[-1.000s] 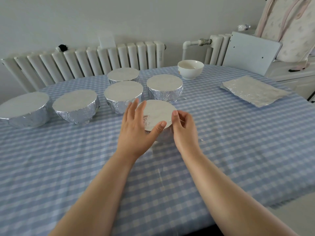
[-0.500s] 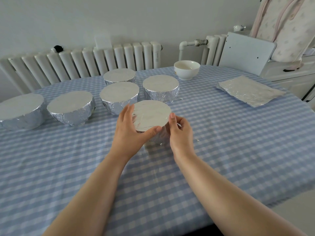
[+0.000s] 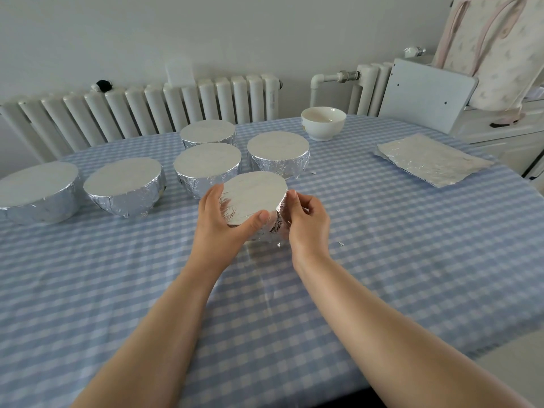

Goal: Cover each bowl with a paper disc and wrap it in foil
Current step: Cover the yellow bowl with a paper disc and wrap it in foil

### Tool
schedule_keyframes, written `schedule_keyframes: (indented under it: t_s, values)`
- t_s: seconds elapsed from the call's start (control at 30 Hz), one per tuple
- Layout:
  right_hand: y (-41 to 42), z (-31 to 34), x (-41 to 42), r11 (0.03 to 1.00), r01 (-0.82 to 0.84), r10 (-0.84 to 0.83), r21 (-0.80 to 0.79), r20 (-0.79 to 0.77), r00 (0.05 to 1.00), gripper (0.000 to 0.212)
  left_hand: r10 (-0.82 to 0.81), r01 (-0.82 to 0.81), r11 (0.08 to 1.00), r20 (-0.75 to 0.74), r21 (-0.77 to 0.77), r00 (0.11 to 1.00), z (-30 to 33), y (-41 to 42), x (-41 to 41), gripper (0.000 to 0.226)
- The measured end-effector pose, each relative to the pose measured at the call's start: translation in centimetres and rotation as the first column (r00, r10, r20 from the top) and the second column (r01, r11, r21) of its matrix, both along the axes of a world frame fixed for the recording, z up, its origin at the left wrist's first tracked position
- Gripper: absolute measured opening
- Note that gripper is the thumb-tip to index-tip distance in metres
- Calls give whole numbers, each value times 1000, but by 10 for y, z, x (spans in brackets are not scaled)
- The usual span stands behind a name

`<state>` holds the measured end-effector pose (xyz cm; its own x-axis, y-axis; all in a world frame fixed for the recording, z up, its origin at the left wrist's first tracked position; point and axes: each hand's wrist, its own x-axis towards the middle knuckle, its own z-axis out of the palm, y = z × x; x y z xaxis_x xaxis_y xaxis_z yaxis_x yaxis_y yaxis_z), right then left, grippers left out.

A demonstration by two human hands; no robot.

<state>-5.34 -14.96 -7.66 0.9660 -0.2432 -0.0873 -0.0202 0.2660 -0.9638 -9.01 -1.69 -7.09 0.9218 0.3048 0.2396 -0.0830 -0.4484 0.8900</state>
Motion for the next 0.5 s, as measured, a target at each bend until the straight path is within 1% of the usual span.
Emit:
schedule_keyframes:
  t_s: [0.17, 0.27, 0.37, 0.5]
  values:
    - [-1, 3, 5, 999, -19, 20, 26, -17, 1000, 17, 24, -23, 999, 16, -31, 1000, 0, -1, 0, 105]
    - [1, 1, 7, 1000, -15, 15, 23, -38, 999, 20, 28, -28, 999, 28, -24, 999, 0, -2, 0, 104]
    - [1, -1, 7, 998, -1, 5, 66, -65, 998, 21, 33, -33, 999, 33, -6, 999, 0, -3, 2, 107]
    - [3, -3, 9, 991, 51, -41, 124, -82, 996, 4, 37, -37, 999, 28, 21, 999, -1, -4, 3, 112]
